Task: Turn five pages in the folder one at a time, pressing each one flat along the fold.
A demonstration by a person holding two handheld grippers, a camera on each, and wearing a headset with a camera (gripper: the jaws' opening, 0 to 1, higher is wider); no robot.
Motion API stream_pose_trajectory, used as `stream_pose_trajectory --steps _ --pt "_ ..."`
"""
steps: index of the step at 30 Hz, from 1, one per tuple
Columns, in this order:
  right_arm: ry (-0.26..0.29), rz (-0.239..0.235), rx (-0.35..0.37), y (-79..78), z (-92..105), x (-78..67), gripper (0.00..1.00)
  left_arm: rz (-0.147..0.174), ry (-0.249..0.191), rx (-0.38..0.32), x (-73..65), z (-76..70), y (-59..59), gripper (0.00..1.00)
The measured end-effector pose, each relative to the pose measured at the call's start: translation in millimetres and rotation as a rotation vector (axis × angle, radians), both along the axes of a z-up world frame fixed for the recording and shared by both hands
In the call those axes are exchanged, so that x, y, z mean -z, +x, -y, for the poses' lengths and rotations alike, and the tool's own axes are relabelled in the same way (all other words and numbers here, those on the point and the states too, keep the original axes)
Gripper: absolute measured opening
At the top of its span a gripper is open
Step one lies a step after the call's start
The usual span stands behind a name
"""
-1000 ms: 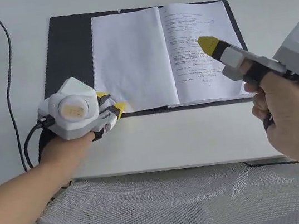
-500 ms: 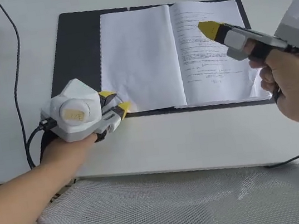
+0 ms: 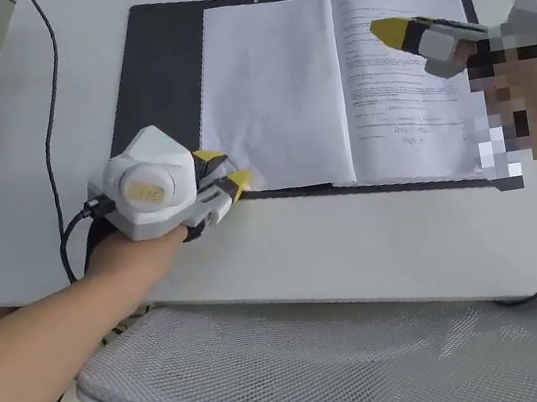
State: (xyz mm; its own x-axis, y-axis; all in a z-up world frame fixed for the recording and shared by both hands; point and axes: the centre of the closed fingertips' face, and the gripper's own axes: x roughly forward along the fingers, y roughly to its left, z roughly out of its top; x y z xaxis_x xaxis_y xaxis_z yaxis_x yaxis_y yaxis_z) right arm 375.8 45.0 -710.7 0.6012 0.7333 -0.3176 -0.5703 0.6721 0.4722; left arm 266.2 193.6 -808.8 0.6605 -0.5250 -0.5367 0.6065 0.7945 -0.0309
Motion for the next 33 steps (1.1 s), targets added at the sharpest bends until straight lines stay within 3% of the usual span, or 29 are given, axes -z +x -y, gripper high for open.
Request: stream_pose_trajectory --steps 4,6,10,15,23,33 --pt "-0.022 0.013 -0.037 13.0 -5.3 5.9 0.21 -0.002 0.006 0.004 -0.3 0.0 -0.3 0.19" --pt "-0.036 0.020 -0.051 27.5 -5.4 11.7 0.21 -0.004 0.009 0.004 -0.1 0.0 -0.3 0.19" --pt "-0.076 0.044 -0.102 36.2 -17.1 12.2 0.21 -0.004 0.013 0.002 -0.6 0.1 -0.8 0.19" --pt "-0.115 0.067 -0.145 54.4 -30.5 23.4 0.20 -0.003 0.016 0.001 -0.9 0.2 -1.1 0.19" --pt "-0.139 0.076 -0.180 77.1 -46.3 45.7 0.20 0.000 0.012 -0.002 -2.1 -0.2 -1.9 0.19" --pt "-0.160 0.090 -0.211 107.2 -55.6 62.5 0.20 -0.002 0.008 -0.008 -2.0 -0.5 -1.4 0.19"
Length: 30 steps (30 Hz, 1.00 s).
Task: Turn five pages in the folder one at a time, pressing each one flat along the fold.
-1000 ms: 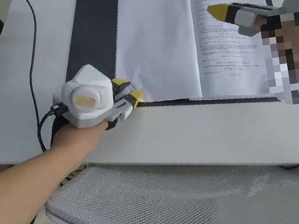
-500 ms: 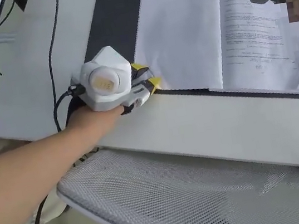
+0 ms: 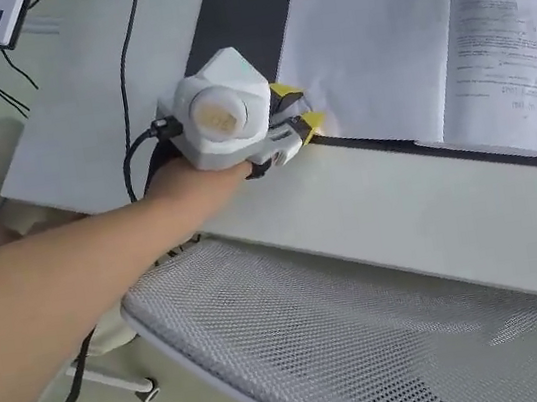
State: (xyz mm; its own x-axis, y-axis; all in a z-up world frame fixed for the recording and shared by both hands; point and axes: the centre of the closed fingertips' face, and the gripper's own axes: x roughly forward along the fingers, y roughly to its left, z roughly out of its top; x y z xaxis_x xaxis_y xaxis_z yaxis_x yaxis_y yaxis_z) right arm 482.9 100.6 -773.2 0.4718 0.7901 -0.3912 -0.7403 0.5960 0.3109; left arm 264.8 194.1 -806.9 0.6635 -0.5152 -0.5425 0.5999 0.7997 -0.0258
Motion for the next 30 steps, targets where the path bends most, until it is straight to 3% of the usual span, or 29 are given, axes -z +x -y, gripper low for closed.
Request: stream_pose_trajectory --steps 4,5,11,12,14,16,24,30 --pt "-0.009 0.000 -0.005 13.6 1.3 9.4 0.19 0.001 0.001 0.001 0.5 0.0 0.5 0.19" --pt "-0.033 0.004 -0.018 14.7 1.9 14.4 0.19 0.002 -0.001 0.000 0.7 0.0 0.6 0.19" --pt "-0.034 0.006 -0.050 16.8 1.1 24.0 0.17 0.001 -0.005 -0.004 1.1 -0.2 1.3 0.19" --pt "-0.067 0.018 -0.060 18.4 2.9 29.6 0.16 0.001 -0.006 -0.004 1.1 -0.2 1.4 0.19" --pt "-0.051 0.018 -0.064 21.0 1.3 31.1 0.15 0.001 -0.003 -0.002 1.2 -0.2 1.5 0.19" --pt "-0.071 0.038 -0.068 25.6 3.4 34.9 0.10 -0.001 -0.004 -0.004 1.3 -0.3 1.6 0.19" --pt "-0.055 0.042 -0.061 41.7 2.2 40.0 0.09 -0.001 -0.005 -0.007 1.6 -0.4 2.0 0.19" --pt "-0.042 0.035 -0.079 34.3 -0.2 36.7 0.15 0.001 -0.005 -0.009 1.4 -0.5 1.8 0.19"
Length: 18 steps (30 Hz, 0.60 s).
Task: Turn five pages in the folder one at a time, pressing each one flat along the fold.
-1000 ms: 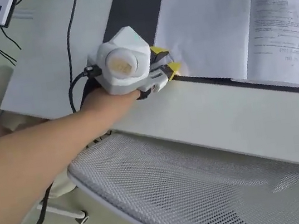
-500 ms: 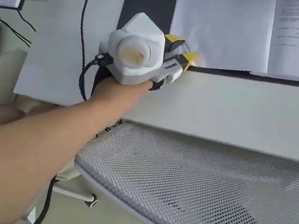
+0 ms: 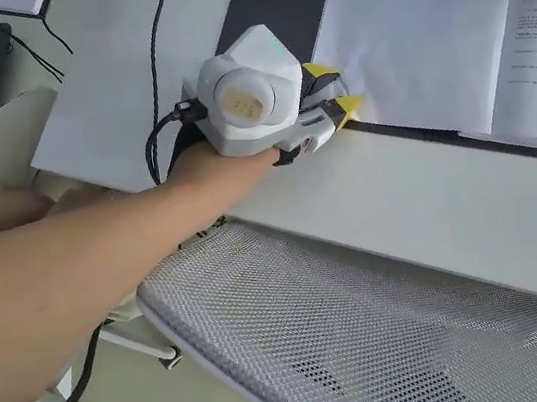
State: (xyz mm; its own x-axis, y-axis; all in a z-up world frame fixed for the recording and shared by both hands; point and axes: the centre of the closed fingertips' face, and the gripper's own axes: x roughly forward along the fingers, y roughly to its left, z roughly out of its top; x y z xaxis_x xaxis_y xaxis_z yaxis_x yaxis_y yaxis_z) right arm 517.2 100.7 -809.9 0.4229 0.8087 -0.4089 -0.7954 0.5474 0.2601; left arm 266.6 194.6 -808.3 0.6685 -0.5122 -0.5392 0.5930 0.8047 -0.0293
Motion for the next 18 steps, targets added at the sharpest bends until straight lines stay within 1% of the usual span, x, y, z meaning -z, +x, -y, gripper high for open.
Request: stream_pose_trajectory --steps 2,6,8,9,11,12,16,18 --pt "-0.002 -0.001 -0.013 -6.2 -0.1 -0.3 0.17 0.002 -0.001 0.001 -0.1 0.1 0.0 0.19" --pt "-0.006 0.003 -0.030 -18.0 2.9 -0.2 0.16 0.001 0.001 0.002 -0.1 0.1 0.0 0.19" --pt "-0.022 0.015 -0.055 -25.3 3.4 0.3 0.15 0.001 0.001 0.003 0.1 0.1 0.2 0.19" --pt "-0.020 0.015 -0.062 -28.9 3.5 0.9 0.16 0.000 0.001 0.003 0.1 0.1 0.2 0.19" --pt "-0.013 0.016 -0.065 -44.3 5.9 -1.1 0.14 0.000 0.004 0.004 0.0 0.3 0.1 0.19" --pt "-0.012 0.019 -0.070 -48.8 5.8 -1.3 0.14 -0.002 0.002 0.002 -0.1 0.5 0.0 0.19" --pt "-0.007 0.024 -0.067 -58.3 7.7 -1.5 0.13 -0.002 0.006 0.005 0.0 0.6 0.1 0.19" --pt "0.000 0.025 -0.070 -65.8 8.1 -2.7 0.13 -0.001 0.005 0.005 0.0 0.7 0.0 0.19"
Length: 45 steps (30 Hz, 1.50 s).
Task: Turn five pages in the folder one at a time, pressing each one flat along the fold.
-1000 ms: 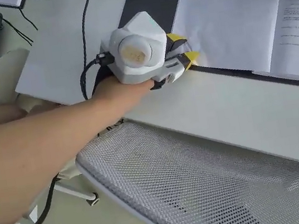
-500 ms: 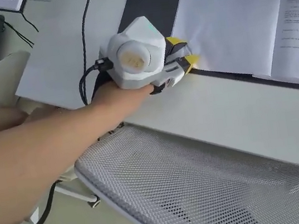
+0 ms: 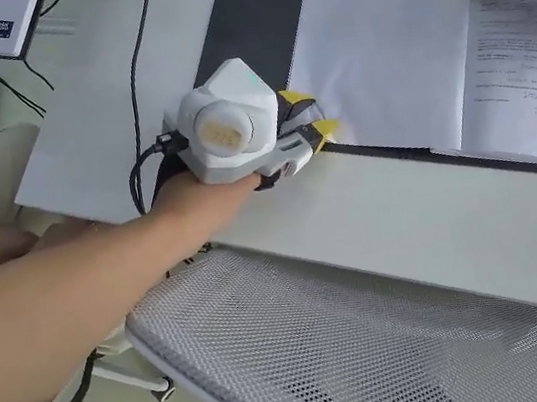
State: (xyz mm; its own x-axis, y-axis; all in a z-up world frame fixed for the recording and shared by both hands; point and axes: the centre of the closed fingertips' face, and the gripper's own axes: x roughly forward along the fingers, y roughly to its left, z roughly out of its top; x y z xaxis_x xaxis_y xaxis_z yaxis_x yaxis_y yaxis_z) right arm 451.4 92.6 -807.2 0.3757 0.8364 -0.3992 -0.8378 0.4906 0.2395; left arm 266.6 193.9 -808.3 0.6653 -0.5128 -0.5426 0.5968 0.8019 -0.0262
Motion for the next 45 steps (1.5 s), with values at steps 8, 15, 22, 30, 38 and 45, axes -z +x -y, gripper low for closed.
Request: stream_pose_trajectory --steps 8,15,22,30,38,45 --pt "0.023 0.003 0.007 -16.6 5.8 -0.5 0.13 0.000 0.005 0.004 0.2 0.3 0.0 0.19" --pt "0.020 0.017 0.007 -34.0 9.2 -7.3 0.13 0.000 0.006 0.008 0.0 0.5 -0.4 0.19" --pt "0.010 0.028 -0.009 -57.3 17.9 -6.4 0.12 0.001 0.009 0.010 -0.2 0.6 -0.7 0.19" --pt "0.004 0.034 -0.036 -87.8 20.6 -4.1 0.11 0.001 0.009 0.009 -0.2 0.6 -1.0 0.19" --pt "0.005 0.035 -0.044 -113.4 20.1 -4.1 0.10 0.004 0.015 0.011 -0.1 0.7 -1.3 0.19" --pt "0.009 0.024 -0.049 -133.5 18.7 -4.5 0.10 0.005 0.015 0.008 0.0 0.5 -1.6 0.19"
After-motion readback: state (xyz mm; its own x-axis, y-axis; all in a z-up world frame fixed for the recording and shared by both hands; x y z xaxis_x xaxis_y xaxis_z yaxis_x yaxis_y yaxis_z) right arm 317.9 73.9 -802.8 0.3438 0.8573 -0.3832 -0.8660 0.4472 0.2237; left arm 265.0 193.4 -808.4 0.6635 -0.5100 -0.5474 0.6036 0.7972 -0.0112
